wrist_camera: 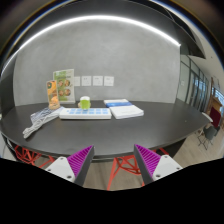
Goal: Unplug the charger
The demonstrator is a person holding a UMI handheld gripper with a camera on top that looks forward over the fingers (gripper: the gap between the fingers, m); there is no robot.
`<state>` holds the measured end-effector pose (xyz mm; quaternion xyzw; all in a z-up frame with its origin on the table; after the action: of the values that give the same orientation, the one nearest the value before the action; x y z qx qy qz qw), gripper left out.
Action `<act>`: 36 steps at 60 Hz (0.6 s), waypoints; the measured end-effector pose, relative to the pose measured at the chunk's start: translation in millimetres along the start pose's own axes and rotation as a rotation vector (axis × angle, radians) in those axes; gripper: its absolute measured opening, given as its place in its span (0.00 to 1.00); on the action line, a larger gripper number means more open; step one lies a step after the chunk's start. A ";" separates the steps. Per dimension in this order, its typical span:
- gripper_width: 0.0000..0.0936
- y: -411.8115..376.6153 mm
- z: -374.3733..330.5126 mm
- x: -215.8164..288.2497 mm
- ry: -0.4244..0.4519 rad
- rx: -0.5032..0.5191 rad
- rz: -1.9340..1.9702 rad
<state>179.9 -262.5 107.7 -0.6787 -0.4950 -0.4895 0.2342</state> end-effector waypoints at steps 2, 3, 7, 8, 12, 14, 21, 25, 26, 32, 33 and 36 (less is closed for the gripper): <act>0.88 -13.5 1.3 2.1 -0.005 0.012 0.000; 0.88 -18.9 2.3 3.7 -0.005 0.016 -0.001; 0.88 -37.5 13.6 13.6 0.004 0.032 -0.016; 0.88 -42.1 17.9 16.6 0.010 0.037 -0.021; 0.88 -63.2 38.2 28.5 0.027 0.062 -0.035; 0.87 -75.9 49.9 35.6 0.035 0.084 -0.038; 0.87 -129.6 97.4 65.8 0.083 0.190 -0.034; 0.87 -160.2 124.3 86.3 0.112 0.258 -0.037; 0.87 -166.9 131.8 91.7 0.121 0.271 -0.037; 0.87 -201.4 181.8 113.0 0.146 0.316 -0.049; 0.86 -207.1 190.7 114.7 0.143 0.321 -0.051; 0.86 -222.4 215.6 121.2 0.129 0.335 -0.046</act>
<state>76.5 53.2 90.7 -0.5858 -0.5687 -0.4481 0.3641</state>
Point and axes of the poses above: the point between the fingertips, and its own axes, seen from behind it with the camera up: y to the right, x up, z forward, the way the camera looks, the point moved 1 cm from there along -z, backward, against the way the camera looks, and after that the axes turned 14 degrees about -x, right-handed, at the moved point
